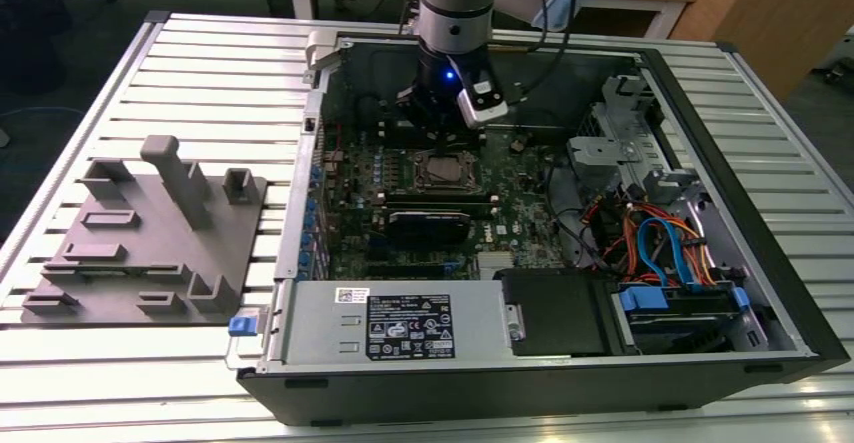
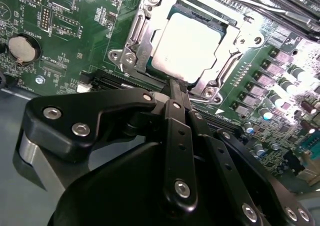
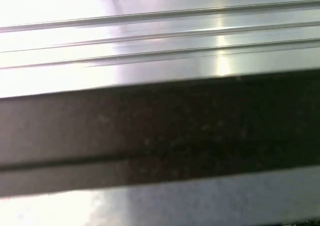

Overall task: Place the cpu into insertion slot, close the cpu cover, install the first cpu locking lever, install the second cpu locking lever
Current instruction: 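Install the first cpu locking lever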

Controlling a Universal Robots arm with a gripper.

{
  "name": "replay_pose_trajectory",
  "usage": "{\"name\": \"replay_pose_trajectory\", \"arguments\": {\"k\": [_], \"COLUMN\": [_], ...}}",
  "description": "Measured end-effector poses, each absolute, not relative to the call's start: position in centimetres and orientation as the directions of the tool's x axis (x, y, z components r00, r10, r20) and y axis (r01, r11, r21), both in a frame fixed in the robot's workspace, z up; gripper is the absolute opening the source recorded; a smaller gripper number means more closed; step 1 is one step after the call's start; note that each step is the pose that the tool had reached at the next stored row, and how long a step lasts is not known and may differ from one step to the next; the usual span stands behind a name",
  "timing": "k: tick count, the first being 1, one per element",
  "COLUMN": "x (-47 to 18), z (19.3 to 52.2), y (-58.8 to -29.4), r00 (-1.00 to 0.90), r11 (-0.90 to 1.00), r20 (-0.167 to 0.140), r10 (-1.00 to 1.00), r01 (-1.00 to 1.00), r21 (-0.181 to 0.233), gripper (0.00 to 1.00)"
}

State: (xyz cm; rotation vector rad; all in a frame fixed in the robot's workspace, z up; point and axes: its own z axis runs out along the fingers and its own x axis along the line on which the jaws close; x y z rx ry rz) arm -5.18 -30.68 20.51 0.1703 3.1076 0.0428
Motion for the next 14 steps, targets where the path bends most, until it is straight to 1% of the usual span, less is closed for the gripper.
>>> {"name": "replay_pose_trajectory", "arguments": {"k": [9, 14], "x": [-5.19, -5.18], "z": [20.54, 20.73], "y": [-30.68, -30.58], "r00": [-0.999, -0.999], "r11": [0.999, 0.999], "r20": [-0.027, -0.027], "r10": [0.038, 0.035], "r01": [0.037, 0.034], "r21": [0.029, 0.03], "gripper": [0.1, 0.1]}}
